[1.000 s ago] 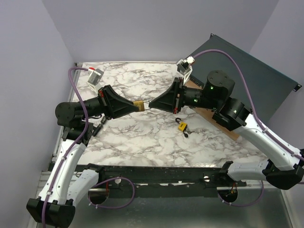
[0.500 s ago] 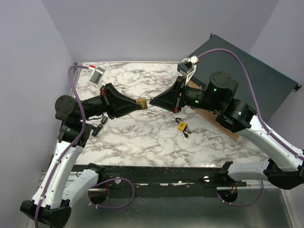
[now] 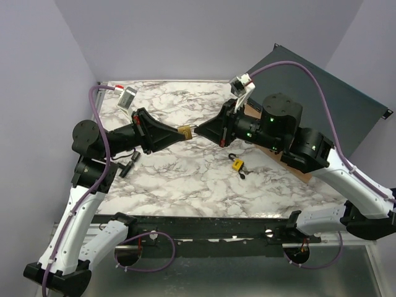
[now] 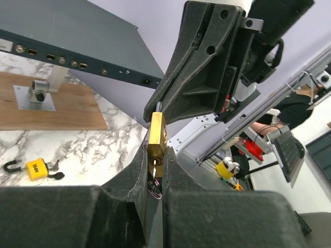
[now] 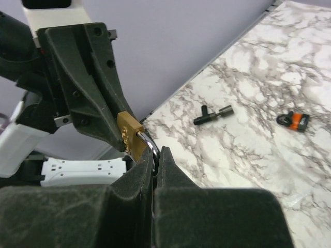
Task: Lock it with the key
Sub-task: Lock the lock.
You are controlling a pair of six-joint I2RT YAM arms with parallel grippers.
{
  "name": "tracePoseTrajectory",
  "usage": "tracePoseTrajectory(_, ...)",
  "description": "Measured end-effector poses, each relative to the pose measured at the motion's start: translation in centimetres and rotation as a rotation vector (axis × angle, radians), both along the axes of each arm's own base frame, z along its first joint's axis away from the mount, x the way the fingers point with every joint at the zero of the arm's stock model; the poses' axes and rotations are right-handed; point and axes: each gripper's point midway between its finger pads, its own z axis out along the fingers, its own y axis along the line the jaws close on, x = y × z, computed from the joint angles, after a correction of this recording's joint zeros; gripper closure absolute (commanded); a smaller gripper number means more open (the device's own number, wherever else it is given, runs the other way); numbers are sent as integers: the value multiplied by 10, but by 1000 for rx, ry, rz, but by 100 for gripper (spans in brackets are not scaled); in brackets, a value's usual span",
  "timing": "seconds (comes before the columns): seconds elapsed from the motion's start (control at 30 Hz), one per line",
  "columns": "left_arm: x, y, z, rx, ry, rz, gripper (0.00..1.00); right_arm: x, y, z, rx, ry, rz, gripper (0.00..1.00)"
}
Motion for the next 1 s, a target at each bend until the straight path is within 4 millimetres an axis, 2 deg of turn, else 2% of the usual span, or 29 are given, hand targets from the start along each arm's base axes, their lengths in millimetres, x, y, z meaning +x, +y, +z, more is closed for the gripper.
tracePoseTrajectory(0.13, 5, 2, -2, 20, 14, 60, 100, 9, 3, -5, -62, -14, -90, 99)
tracePoseTrajectory(0.37, 18, 7, -23, 87, 69, 197, 100, 26, 11, -32, -228, -53, -238, 99)
tracePoseTrajectory(0.5, 21, 12, -31, 134, 74, 266, 100, 29, 17, -40, -308, -107, -299, 99)
tracePoseTrajectory(1.0, 16, 16, -27, 144, 36, 321, 100, 26, 25, -34, -326, -180, -285, 99)
